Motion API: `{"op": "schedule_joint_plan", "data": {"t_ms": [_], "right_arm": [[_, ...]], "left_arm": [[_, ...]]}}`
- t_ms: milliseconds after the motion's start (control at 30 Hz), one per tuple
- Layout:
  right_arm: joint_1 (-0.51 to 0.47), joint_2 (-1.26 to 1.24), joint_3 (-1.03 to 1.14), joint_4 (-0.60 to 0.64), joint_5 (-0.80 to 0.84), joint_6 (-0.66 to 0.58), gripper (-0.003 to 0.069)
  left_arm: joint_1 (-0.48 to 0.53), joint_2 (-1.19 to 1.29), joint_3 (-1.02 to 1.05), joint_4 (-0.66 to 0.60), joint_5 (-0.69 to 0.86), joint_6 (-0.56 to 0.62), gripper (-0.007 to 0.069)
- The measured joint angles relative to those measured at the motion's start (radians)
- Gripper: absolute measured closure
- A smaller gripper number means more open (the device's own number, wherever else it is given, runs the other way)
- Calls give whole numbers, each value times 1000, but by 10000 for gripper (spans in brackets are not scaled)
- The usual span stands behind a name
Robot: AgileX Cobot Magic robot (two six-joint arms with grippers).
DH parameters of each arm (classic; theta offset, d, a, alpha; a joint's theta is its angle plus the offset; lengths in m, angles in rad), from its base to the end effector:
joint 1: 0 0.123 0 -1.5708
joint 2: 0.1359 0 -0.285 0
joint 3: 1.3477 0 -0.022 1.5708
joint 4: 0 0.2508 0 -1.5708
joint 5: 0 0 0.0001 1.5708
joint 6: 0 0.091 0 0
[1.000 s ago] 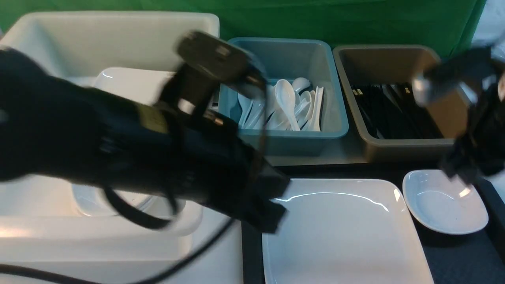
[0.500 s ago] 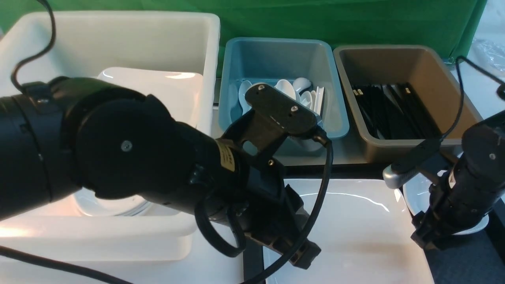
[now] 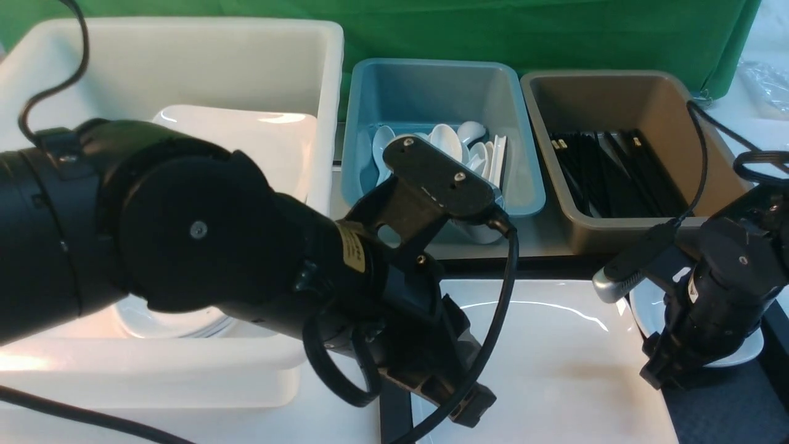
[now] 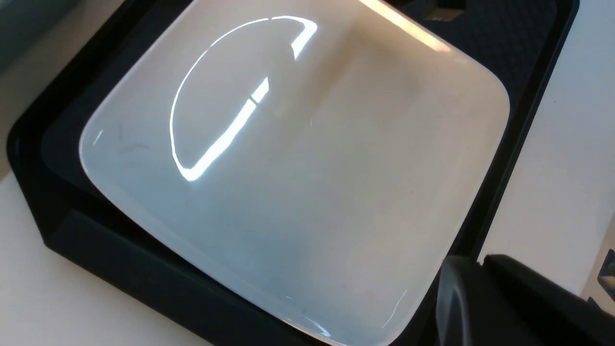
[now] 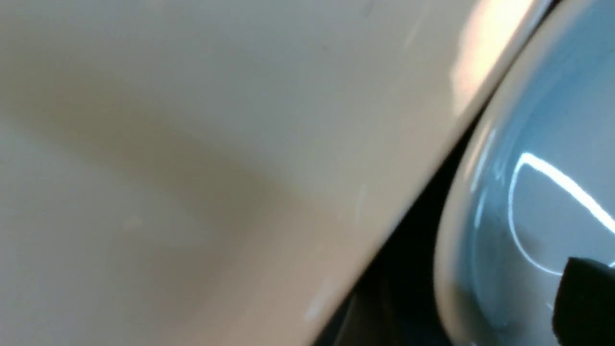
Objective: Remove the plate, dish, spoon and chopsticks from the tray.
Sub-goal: Use the right arm to grab a small plate from the dinner plate, then use the right arm to put the small plate into the large storage box on the left
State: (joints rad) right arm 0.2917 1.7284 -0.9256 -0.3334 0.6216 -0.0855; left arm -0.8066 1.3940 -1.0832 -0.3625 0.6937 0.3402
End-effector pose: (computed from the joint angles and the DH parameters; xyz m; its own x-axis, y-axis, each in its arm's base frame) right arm 0.3010 0.0722 0.1615 -0.7833 -0.5962 -0.1759 -0.5463 0.7953 -0.2630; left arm 0.1884 -0.2265 0.3050 -0.4892 0.5898 -0.6426 0.8315 0.5378 -0.1394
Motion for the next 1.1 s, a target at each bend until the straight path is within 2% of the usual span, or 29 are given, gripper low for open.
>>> {"op": "schedule_joint_plan", "data": {"t_ms": [67,167,233,400,667,767,867,900,1000,1100], "right_arm": [[0,10,0,-2,-5,11,223],[0,7,-1,-10,-15,15,388],[1,-10,-8,-12,-11,22,468],[0,-115,-11,-7,21,65,582],[31,-374,-15,45,51,79,597],[31,-441,-42,98,83,78,598],[31,-498,-117,221,115,14,598],[31,-511,-160,304,126,-37,598],[39,-516,-228,457,134,-131,598],[111,-485,-348,601,137,-200,598]], "left_arm": [[0,0,0,0,0,0,612],[0,0,0,0,0,0,612],[0,0,0,0,0,0,612],[0,-1,-1,2,-13,0,612],[0,-1,-1,7,-100,-37,612],[2,-1,-2,43,-123,-89,612],[47,-2,-18,89,-132,-177,612],[88,-4,-31,104,-127,-206,612],[175,-18,-54,115,-100,-227,612],[296,-68,-80,119,-51,-225,612]]}}
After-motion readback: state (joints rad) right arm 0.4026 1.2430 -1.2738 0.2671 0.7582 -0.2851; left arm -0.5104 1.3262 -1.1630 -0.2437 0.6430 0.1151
